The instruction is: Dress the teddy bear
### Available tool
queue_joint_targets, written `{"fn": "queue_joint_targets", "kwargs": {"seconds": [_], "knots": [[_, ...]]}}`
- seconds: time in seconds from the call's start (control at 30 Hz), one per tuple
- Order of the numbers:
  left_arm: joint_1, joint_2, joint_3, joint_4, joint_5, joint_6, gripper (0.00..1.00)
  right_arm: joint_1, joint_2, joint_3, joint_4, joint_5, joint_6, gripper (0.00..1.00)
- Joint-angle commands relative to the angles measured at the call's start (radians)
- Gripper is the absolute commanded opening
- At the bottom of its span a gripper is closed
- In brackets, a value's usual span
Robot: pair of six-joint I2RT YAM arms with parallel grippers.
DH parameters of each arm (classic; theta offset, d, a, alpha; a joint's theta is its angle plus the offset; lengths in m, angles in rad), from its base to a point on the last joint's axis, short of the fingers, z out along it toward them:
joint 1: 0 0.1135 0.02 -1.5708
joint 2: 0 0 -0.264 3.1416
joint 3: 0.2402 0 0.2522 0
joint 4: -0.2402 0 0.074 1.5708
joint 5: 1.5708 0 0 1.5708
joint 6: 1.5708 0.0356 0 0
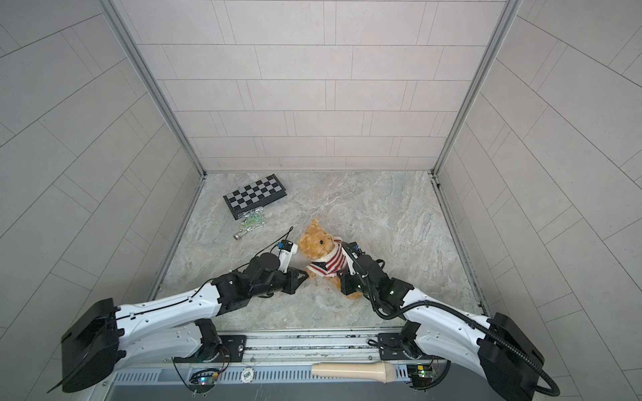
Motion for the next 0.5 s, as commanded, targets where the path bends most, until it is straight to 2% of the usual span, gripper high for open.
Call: {"fn": "queue_joint_targets", "kwargs": {"seconds": [0.0, 0.13, 0.27, 0.47], "knots": [[0.024, -0.018, -0.003, -0.064, 0.064, 0.074, 0.0, -0.03, -0.008, -0.012, -0.06, 0.076, 0.001, 0.0], [0.025, 0.035, -0.006, 0.023, 0.09, 0.051, 0.0, -0.027, 0.021, 0.037, -0.074, 0.033, -0.013, 0.02], [0.019, 0.09, -0.014, 0.109, 0.076, 0.014, 0.0, -0.003, 0.022, 0.105, -0.146, 0.023, -0.028, 0.24], [0.009, 0.129, -0.021, 0.132, 0.038, 0.006, 0.0, 0.071, -0.02, 0.18, -0.228, 0.055, -0.106, 0.47]]}}
